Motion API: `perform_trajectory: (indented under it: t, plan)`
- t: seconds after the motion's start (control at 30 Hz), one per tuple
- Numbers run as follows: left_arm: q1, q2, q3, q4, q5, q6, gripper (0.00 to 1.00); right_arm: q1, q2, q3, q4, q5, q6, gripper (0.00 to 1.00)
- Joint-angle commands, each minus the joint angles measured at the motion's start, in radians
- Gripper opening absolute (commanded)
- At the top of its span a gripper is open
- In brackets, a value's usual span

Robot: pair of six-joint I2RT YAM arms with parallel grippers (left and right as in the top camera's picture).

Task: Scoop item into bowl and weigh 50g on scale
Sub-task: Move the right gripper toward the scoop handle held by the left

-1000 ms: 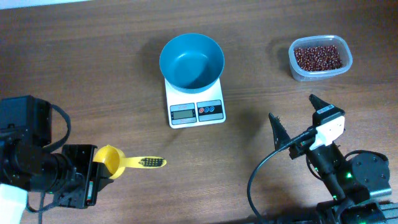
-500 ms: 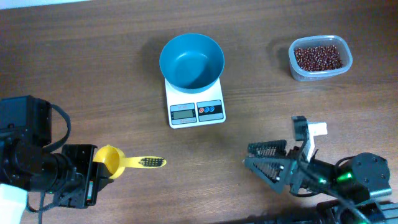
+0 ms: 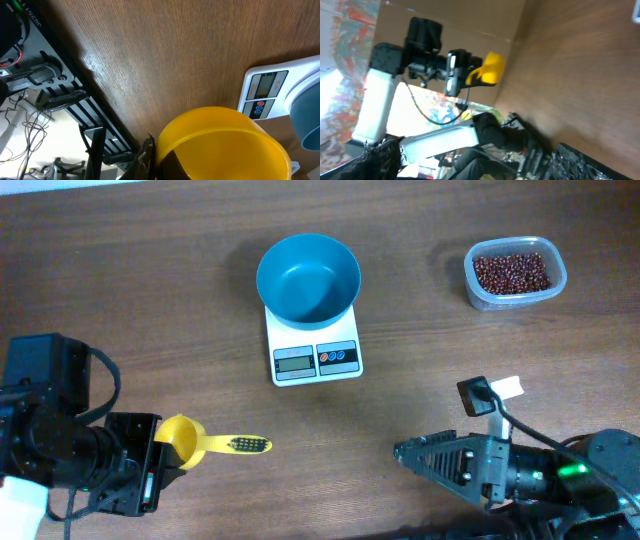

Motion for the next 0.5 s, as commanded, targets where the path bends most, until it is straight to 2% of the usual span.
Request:
perform_trajectory:
  t: [0.0,0.13,0.2,0.23,0.3,0.37,0.47]
  plan:
    - [-0.005,-0.008,0.018,-0.002,-0.014,0.013,0.00,0.008,-0.005,0.072,0.003,-0.055,0.106,0.98]
    - [-0.005,-0.008,0.018,-0.001,-0.014,0.012,0.00,0.008,0.056,0.113,0.003,-0.031,0.142,0.98]
    - [-0.005,-0.008,0.018,-0.001,-0.015,0.012,0.00,0.008,0.125,0.113,0.002,0.072,-0.039,0.98]
    - [-0.005,-0.008,0.018,-0.002,-0.014,0.012,0.00,0.008,0.163,0.113,-0.043,0.184,-0.148,0.99]
    - [-0.005,-0.008,0.018,-0.002,-0.011,0.013,0.00,0.008,0.229,0.116,-0.192,0.345,-0.305,0.99]
    - [-0.005,-0.008,0.018,-0.002,-0.011,0.013,0.00,0.008,0.341,0.174,-0.446,0.521,-0.520,0.99]
    - [-0.005,-0.008,0.018,-0.001,-0.012,0.013,0.00,0.008,0.454,0.379,-0.734,0.580,-0.596,0.99]
